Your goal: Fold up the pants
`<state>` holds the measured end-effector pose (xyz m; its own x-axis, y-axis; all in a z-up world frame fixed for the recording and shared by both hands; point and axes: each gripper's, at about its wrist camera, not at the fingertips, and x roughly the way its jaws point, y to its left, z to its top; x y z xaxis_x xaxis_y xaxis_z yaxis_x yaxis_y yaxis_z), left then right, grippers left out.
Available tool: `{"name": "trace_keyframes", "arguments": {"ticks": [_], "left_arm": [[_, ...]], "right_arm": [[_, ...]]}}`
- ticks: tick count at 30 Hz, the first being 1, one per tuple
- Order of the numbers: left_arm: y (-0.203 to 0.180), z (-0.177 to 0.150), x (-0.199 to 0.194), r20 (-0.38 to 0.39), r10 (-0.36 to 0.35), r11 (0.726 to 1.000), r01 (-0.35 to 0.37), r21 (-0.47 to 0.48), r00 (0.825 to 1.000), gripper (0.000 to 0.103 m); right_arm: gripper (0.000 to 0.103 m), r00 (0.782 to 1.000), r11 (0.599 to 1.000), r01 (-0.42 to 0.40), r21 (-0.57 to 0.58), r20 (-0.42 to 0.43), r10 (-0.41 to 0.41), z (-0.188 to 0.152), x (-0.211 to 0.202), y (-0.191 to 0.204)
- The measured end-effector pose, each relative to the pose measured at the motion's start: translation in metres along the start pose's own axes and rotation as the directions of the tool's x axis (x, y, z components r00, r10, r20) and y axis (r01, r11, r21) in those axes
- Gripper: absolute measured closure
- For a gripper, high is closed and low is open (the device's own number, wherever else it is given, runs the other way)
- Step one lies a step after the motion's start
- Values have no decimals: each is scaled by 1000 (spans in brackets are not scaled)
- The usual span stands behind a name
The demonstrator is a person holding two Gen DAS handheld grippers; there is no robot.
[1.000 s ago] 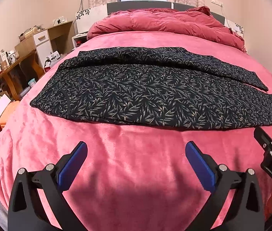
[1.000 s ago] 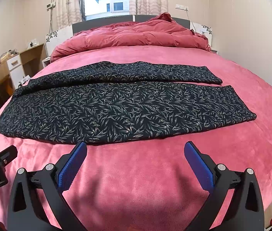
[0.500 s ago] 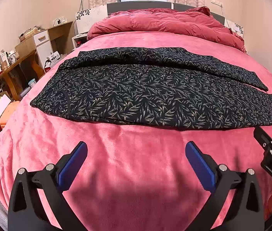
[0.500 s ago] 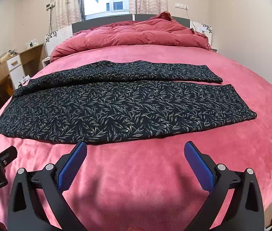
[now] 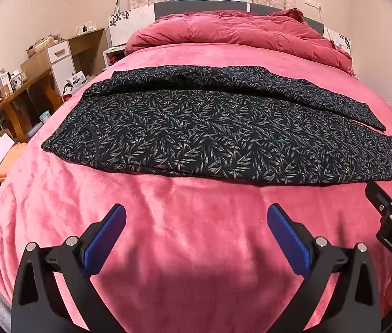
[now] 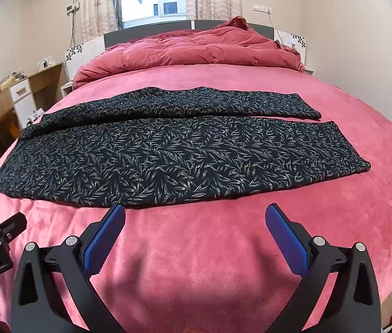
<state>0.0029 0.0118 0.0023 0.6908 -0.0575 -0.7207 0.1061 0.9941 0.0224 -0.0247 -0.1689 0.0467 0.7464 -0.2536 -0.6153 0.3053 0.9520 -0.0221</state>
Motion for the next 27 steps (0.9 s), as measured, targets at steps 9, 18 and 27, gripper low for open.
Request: {"name": "trace_keyframes", "arguments": {"ticks": [9, 18, 27], "left_arm": [[4, 2, 5, -14, -11, 1000, 11, -15, 1000, 2], [51, 2, 23, -30, -266, 947, 256, -193, 963, 2], [127, 5, 51, -21, -207, 898, 181, -400, 978, 2]], "right_arm": [[3, 1000, 1000, 2, 7, 2, -2, 0, 0, -1], [3, 994, 980, -111, 164, 23, 109, 10, 7, -36], [3, 984, 870, -125, 477, -53, 170, 13, 33, -113]]}}
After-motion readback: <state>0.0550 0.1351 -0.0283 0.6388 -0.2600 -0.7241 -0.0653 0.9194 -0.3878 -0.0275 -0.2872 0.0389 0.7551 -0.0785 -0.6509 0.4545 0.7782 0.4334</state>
